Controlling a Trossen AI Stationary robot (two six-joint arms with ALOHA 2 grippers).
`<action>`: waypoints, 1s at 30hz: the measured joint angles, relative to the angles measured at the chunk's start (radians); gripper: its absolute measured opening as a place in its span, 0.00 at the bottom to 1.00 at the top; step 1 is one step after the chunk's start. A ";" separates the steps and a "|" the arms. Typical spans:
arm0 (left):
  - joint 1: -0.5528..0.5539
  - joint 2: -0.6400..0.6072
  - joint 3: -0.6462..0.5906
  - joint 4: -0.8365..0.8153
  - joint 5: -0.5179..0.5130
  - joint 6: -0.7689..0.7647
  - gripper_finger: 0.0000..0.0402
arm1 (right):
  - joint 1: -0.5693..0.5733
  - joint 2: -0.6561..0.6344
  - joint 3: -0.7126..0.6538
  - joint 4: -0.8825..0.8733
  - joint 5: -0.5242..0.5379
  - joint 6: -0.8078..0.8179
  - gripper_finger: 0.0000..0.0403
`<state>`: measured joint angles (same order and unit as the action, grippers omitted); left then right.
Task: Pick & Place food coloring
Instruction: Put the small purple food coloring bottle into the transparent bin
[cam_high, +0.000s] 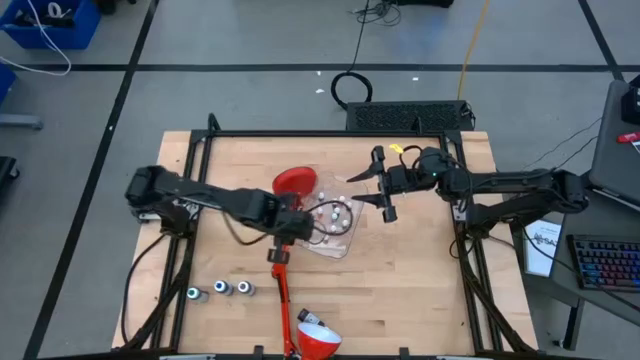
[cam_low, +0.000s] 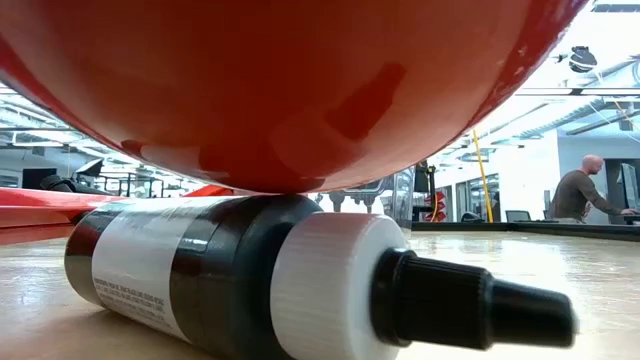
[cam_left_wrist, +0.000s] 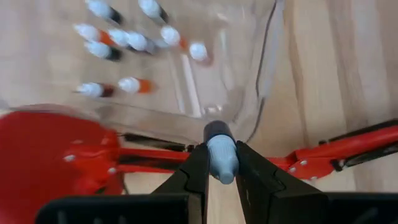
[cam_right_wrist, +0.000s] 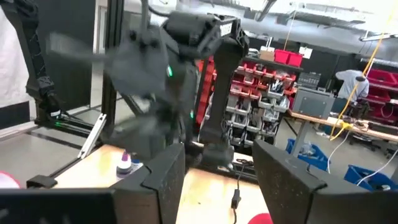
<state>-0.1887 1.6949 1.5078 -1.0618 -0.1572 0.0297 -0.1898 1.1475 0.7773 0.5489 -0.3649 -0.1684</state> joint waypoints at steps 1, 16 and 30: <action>0.014 0.021 0.000 0.003 0.019 0.020 0.14 | 0.000 -0.006 0.000 -0.012 0.000 0.000 0.43; 0.148 0.193 0.001 0.144 0.207 0.123 0.14 | 0.001 -0.027 0.000 -0.128 0.002 -0.004 0.42; 0.171 0.328 0.001 0.170 0.233 0.132 0.14 | 0.002 -0.027 0.000 -0.132 -0.004 -0.019 0.42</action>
<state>-0.0177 2.0231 1.5085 -0.8922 0.0758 0.1622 -0.1879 1.1206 0.7776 0.4171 -0.3692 -0.1875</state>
